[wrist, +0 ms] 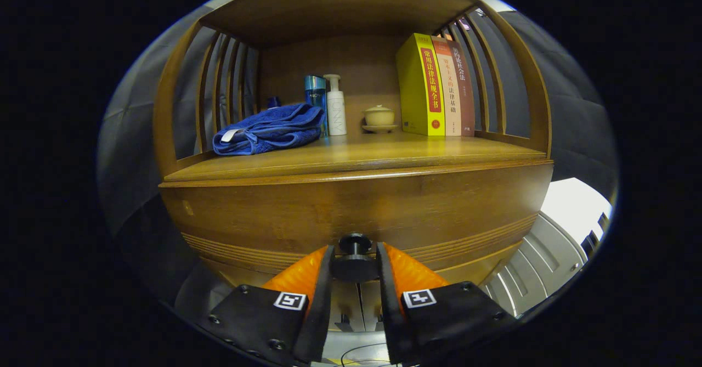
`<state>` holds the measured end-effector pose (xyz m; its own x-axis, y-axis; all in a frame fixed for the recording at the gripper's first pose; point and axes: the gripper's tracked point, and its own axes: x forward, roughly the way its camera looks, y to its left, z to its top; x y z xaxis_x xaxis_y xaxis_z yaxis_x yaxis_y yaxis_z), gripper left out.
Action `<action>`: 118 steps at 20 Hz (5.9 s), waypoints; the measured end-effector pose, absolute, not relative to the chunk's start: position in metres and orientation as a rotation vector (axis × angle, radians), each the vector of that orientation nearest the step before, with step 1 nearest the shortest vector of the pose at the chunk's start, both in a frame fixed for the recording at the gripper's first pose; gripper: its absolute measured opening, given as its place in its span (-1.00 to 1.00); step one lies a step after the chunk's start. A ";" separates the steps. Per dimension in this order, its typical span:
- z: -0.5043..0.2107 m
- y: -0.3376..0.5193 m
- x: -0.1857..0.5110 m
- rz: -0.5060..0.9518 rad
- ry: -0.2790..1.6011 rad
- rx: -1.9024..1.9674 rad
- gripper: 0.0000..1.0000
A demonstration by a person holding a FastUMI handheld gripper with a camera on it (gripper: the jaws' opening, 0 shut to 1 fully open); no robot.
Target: Pull open the drawer, take out the items inside it, and place them on the countertop above the cabinet.
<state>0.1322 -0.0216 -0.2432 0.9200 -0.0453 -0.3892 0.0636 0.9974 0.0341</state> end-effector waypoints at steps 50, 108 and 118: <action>-0.218 -0.006 -0.069 -0.014 0.480 0.081 0.94; -0.210 -0.022 0.083 0.069 0.996 0.117 -0.04; -0.111 -0.010 0.125 0.094 0.749 0.186 -0.05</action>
<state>0.1252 -0.0102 -0.1110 0.7289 0.1509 -0.6677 -0.0183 0.9793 0.2014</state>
